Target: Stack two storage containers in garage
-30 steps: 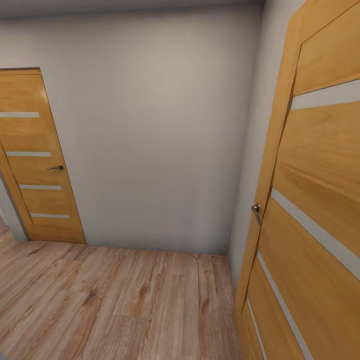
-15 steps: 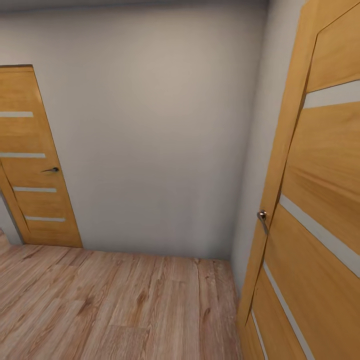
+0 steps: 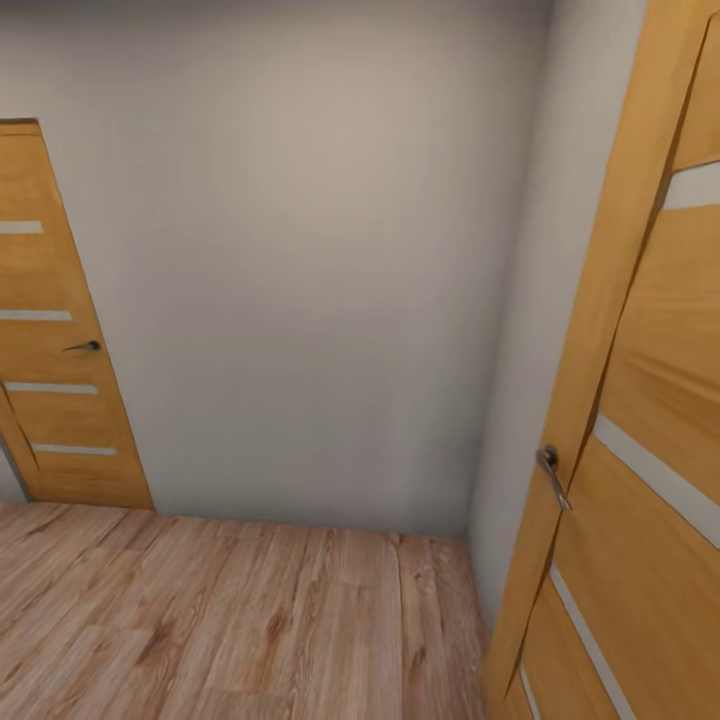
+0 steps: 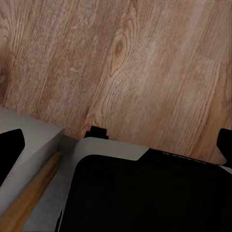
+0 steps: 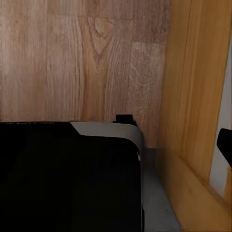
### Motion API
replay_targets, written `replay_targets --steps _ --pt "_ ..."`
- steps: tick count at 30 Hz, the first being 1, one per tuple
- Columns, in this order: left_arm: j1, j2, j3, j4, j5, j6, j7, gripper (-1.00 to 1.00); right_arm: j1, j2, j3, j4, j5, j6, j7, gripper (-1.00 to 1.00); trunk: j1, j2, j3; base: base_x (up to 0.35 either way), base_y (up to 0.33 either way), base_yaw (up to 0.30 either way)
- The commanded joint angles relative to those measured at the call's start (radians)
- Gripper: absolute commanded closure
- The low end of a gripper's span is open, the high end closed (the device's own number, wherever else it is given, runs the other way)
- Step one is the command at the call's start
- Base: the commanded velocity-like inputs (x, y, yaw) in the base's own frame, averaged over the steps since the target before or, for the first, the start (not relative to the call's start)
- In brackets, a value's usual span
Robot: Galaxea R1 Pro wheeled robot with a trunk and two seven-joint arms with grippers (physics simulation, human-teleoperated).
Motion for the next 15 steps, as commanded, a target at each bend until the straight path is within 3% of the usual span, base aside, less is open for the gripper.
replay_targets --steps 1,15 --pt "0.000 0.000 -0.008 0.001 0.008 -0.003 0.001 -1.00 -0.001 0.000 -0.001 0.003 -0.002 -0.006 0.004 -1.00 0.001 -0.001 0.000 0.321 0.000 0.000" --pt "0.000 0.000 -0.008 0.001 0.008 -0.001 0.001 -1.00 -0.001 -0.002 -0.001 0.003 -0.001 -0.007 0.004 -1.00 0.001 -0.001 0.000 0.321 0.000 0.000"
